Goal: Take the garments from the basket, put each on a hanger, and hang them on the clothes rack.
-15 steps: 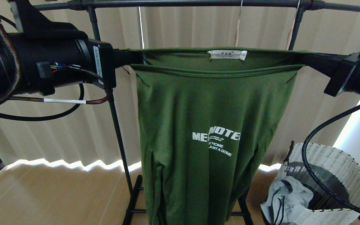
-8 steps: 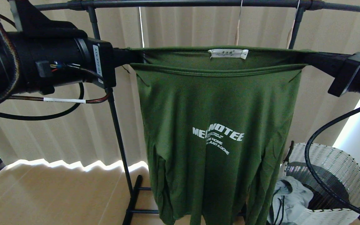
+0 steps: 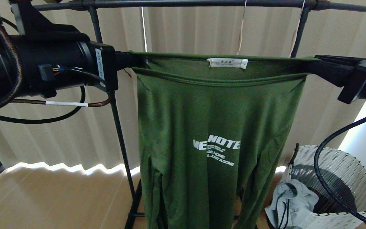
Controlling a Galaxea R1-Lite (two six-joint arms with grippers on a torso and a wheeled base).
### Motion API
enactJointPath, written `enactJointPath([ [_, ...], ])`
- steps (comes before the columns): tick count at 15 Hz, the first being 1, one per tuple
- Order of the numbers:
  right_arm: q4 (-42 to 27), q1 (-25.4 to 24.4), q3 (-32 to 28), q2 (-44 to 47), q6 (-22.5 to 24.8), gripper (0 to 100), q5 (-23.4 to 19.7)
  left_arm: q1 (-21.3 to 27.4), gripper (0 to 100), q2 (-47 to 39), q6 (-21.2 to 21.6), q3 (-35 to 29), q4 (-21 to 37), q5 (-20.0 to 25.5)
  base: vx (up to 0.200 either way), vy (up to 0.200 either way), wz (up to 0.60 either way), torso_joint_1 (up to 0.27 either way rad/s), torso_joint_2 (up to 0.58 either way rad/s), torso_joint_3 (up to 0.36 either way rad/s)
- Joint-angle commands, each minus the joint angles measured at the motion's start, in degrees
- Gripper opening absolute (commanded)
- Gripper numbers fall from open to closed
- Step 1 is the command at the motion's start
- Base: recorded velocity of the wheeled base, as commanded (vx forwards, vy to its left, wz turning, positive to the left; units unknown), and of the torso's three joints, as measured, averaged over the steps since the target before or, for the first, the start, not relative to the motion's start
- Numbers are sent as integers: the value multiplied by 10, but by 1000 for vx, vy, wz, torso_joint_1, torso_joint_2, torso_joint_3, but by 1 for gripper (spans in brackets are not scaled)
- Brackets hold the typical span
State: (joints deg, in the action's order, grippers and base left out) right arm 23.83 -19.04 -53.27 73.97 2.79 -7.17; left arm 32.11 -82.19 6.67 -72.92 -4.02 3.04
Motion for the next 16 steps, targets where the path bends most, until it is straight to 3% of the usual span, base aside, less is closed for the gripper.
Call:
enactJointPath([
  [1,-1,-4,9,-13,-2,100,-5,-1,0,-2,0,1,0,0,0,0,0,0,0,0],
  [4,-3,-21,23,-30,-5,100,-7,-4,0,-3,21,6,0,-7,0,0,0,0,0,0],
  [7,1,-27,27,-46,-29,100,-12,-7,0,-14,28,3,-1,-50,0,0,0,0,0,0],
  [9,-4,-32,33,-68,-56,100,-50,-18,0,-25,27,2,-3,-69,0,0,0,0,0,0],
  [11,-5,-32,38,-86,-77,100,-67,-29,0,-34,27,0,-22,-76,0,0,0,0,0,0],
  [12,-5,-32,44,-93,-81,100,-79,-36,0,-47,27,-9,-39,-101,0,0,0,0,0,0],
  [16,-5,-32,56,-93,-81,100,-81,-39,0,-59,26,-13,-64,-121,0,0,0,0,0,0],
])
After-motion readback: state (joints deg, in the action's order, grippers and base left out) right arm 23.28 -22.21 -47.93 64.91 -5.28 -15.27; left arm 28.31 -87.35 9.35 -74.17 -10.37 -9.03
